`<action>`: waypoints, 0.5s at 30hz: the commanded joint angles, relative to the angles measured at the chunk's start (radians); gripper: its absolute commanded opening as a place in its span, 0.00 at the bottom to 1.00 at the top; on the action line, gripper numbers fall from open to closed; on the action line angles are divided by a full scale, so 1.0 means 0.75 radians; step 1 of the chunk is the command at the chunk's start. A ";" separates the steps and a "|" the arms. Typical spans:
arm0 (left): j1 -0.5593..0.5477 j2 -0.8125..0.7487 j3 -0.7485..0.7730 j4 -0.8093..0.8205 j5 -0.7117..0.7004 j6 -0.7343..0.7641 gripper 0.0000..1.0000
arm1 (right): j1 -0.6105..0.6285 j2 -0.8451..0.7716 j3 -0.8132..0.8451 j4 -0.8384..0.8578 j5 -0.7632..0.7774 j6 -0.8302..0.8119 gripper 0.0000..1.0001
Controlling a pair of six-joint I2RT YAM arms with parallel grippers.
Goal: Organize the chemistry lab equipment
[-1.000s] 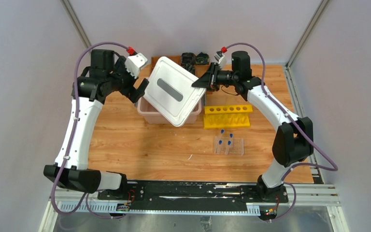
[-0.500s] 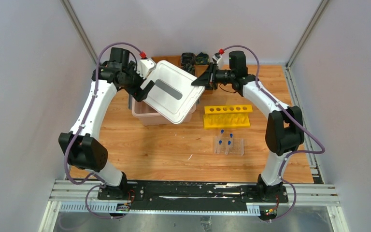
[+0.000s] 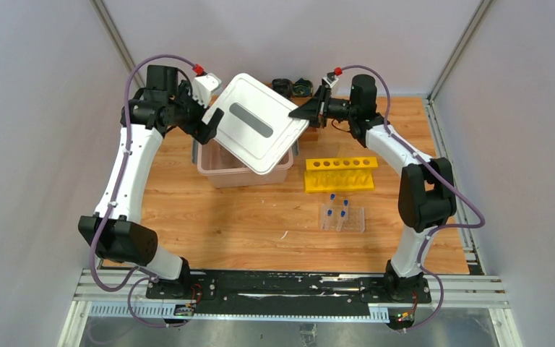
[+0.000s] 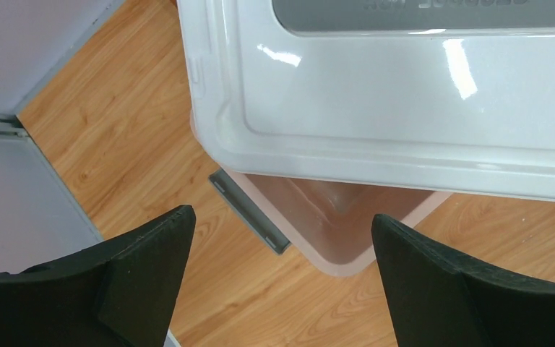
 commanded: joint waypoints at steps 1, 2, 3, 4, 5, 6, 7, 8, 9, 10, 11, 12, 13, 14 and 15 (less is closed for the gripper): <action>0.015 -0.066 0.046 0.017 0.023 -0.082 0.98 | 0.002 0.010 -0.025 0.446 -0.073 0.295 0.00; 0.015 -0.074 0.052 0.016 0.021 -0.097 0.99 | 0.011 0.019 -0.011 0.434 -0.067 0.292 0.00; 0.015 -0.083 0.055 0.015 0.017 -0.107 0.99 | 0.021 0.029 0.015 0.410 -0.063 0.279 0.00; 0.015 -0.090 0.055 0.015 0.012 -0.106 1.00 | 0.035 0.046 0.036 0.388 -0.061 0.266 0.00; 0.015 -0.099 0.051 0.015 0.006 -0.101 1.00 | 0.048 0.064 0.056 0.369 -0.060 0.256 0.00; 0.015 -0.106 0.045 0.015 -0.005 -0.093 1.00 | 0.061 0.084 0.074 0.357 -0.059 0.251 0.00; 0.015 -0.113 0.038 0.014 -0.022 -0.084 1.00 | 0.071 0.106 0.088 0.349 -0.057 0.248 0.00; 0.016 -0.120 0.028 0.015 -0.038 -0.069 1.00 | 0.080 0.128 0.101 0.338 -0.057 0.245 0.00; 0.018 -0.127 0.015 0.015 -0.051 -0.055 1.00 | 0.087 0.154 0.111 0.327 -0.058 0.238 0.00; 0.020 -0.132 -0.002 0.015 -0.061 -0.040 1.00 | 0.090 0.178 0.121 0.314 -0.061 0.231 0.00; 0.022 -0.136 -0.023 0.015 -0.072 -0.022 1.00 | 0.093 0.200 0.130 0.301 -0.062 0.222 0.00; 0.026 -0.134 -0.043 0.017 -0.088 -0.008 1.00 | 0.093 0.218 0.135 0.281 -0.062 0.210 0.00; 0.031 -0.129 -0.071 0.017 -0.094 0.005 1.00 | 0.092 0.233 0.144 0.258 -0.060 0.190 0.00; 0.038 -0.120 -0.091 0.017 -0.097 0.015 1.00 | 0.093 0.243 0.151 0.225 -0.056 0.167 0.00; 0.048 -0.106 -0.107 0.017 -0.099 0.024 1.00 | 0.092 0.254 0.162 0.186 -0.051 0.136 0.00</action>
